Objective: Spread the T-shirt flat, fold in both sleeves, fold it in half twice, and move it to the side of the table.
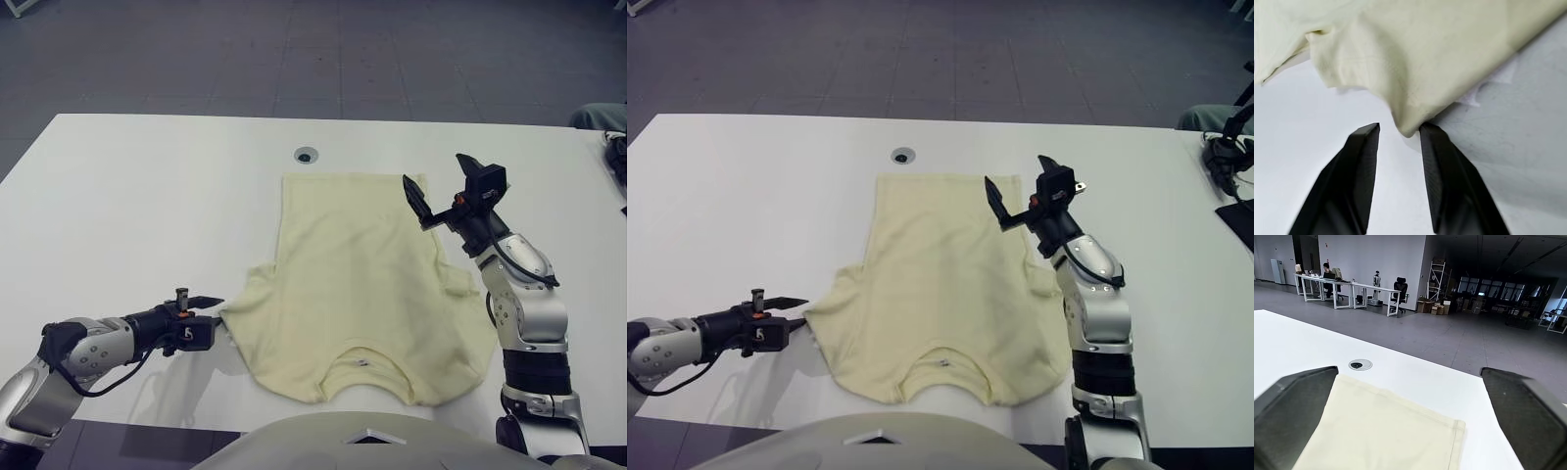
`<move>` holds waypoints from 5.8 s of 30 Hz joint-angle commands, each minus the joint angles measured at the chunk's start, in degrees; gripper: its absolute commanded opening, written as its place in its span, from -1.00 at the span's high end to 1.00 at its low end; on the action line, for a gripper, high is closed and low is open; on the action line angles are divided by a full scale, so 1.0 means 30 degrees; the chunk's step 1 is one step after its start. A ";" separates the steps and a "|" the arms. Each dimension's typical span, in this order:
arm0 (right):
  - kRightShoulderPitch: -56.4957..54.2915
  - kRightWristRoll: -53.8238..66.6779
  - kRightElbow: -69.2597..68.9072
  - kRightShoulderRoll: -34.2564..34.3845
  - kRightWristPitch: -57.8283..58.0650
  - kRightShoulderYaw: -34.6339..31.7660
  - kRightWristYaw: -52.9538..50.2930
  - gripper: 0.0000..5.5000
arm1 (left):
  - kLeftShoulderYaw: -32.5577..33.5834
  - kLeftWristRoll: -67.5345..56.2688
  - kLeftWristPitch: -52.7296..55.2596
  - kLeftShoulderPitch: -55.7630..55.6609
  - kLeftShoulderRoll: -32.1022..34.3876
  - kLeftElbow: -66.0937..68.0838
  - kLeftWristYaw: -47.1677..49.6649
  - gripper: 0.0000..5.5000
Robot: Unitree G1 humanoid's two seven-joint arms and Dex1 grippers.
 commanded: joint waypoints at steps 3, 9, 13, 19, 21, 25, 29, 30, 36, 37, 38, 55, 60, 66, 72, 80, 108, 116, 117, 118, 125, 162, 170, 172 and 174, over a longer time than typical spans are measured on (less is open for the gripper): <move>0.0199 -0.0065 -0.0427 -0.0082 0.0227 0.0121 0.0010 -0.96 | -0.0787 0.0345 0.0524 0.0703 0.0284 0.0562 -0.0846 0.83; 0.0346 -0.0079 -0.0743 -0.0096 0.0356 0.0150 0.0015 -0.96 | -0.0753 0.0288 0.0494 0.0705 0.0371 0.0574 -0.0891 0.99; 0.0446 -0.0145 -0.0889 -0.0090 0.0382 0.0215 0.0026 -0.96 | -0.0582 0.0119 0.0451 0.0636 0.0424 0.0451 -0.0910 0.99; 0.0478 -0.0208 -0.1054 -0.0080 0.0438 0.0374 0.0033 -0.96 | 0.0501 -0.0908 0.0477 0.0729 0.0483 -0.0796 -0.0905 0.99; 0.0483 -0.0223 -0.1097 -0.0086 0.0439 0.0431 0.0033 -0.96 | 0.1216 -0.1465 0.0499 0.0810 0.0493 -0.1499 -0.1039 0.99; 0.0482 -0.0230 -0.1216 -0.0076 0.0479 0.0465 -0.0027 -0.96 | 0.2532 -0.2892 0.0665 0.0832 0.0655 -0.3170 -0.1794 0.99; 0.0554 -0.0302 -0.1353 -0.0030 0.0464 0.0544 -0.0125 -0.96 | 0.2573 -0.3214 0.1096 -0.0060 0.0706 -0.4118 -0.2220 0.99; 0.0545 -0.0317 -0.1357 -0.0010 0.0451 0.0596 -0.0124 -0.96 | 0.2457 -0.3108 0.1138 -0.0307 0.0660 -0.4260 -0.2201 0.99; 0.0397 -0.0360 -0.1352 0.0080 0.0432 0.0779 -0.0159 -0.96 | 0.2066 -0.3106 0.1252 -0.1112 0.0687 -0.4898 -0.2557 0.99; 0.0422 -0.0364 -0.1404 0.0098 0.0428 0.0781 -0.0198 -0.96 | 0.1869 -0.3023 0.1178 -0.1235 0.0746 -0.4934 -0.2674 0.99; 0.0447 -0.0373 -0.1449 0.0121 0.0421 0.0787 -0.0236 -0.96 | 0.1624 -0.2978 0.1161 -0.1404 0.0762 -0.4985 -0.2784 0.99; 0.0552 -0.0729 -0.1866 0.0304 0.0295 0.1324 -0.0488 -0.96 | -0.6278 0.0756 0.2346 -0.8377 -0.1698 -0.4935 -0.4481 0.99; 0.0721 -0.0731 -0.2086 0.0315 0.0356 0.1369 -0.0556 -0.96 | -0.7728 0.1067 0.2362 -0.9064 -0.2303 -0.5302 -0.5108 0.99; 0.0810 -0.0735 -0.2184 0.0278 0.0406 0.1474 -0.0514 -0.96 | -0.9047 0.1273 0.2662 -0.9467 -0.3058 -0.5886 -0.5602 0.99; 0.0916 -0.0754 -0.2326 0.0234 0.0490 0.1515 -0.0509 -0.96 | -0.9722 0.1546 0.2724 -0.9945 -0.3606 -0.5291 -0.5719 0.99; 0.1110 -0.0808 -0.2779 0.0210 0.0679 0.1610 -0.0545 -0.96 | -1.0117 0.2015 0.3674 -1.0272 -0.4882 -0.4007 -0.5107 0.83; 0.0547 -0.0026 -0.2893 -0.3186 0.2272 -0.0725 0.1611 -0.96 | -0.3780 -0.2900 0.6243 -1.1365 -0.8977 0.2014 0.2358 -0.81; 0.6087 -0.0340 -0.2124 -1.1261 -0.0328 -0.3555 1.0463 -0.96 | -0.5278 -0.0805 0.4282 -1.2018 -1.0900 0.7379 0.5735 -0.96; 0.6778 -0.0314 -0.1876 -1.1743 -0.0547 -0.3997 1.1182 -0.96 | -0.5398 -0.0681 0.4123 -1.2316 -1.1129 0.7920 0.5917 -0.96; 0.7637 -0.0539 -0.1611 -1.2258 -0.0922 -0.4356 1.1919 -0.96 | -0.5507 -0.0605 0.3978 -1.2658 -1.1347 0.8515 0.6063 -0.96; 1.0311 -0.1195 0.0143 -1.4918 -0.2645 -0.5761 1.5795 -0.96 | -0.6046 0.0360 0.2900 -1.3866 -1.1541 1.1755 0.6943 -0.96; 0.3515 -0.5167 0.4794 -1.5515 -0.4847 0.3616 1.7331 -0.15 | -0.3829 -0.2611 0.1818 -1.2739 -1.2181 0.7674 0.7165 -0.96; 0.3474 -0.5165 0.4783 -1.5746 -0.4993 0.3681 1.7433 0.32 | -0.4053 -0.2412 0.1752 -1.2544 -1.2191 0.7651 0.7186 -0.96; 0.3557 -0.5141 0.4744 -1.5767 -0.5007 0.3670 1.7436 0.40 | -0.4086 -0.2380 0.1747 -1.2516 -1.2163 0.7627 0.7191 -0.96; 0.3690 -0.5116 0.4694 -1.5817 -0.5037 0.3646 1.7461 0.50 | -0.3992 -0.2470 0.1789 -1.2546 -1.2114 0.7574 0.7189 -0.96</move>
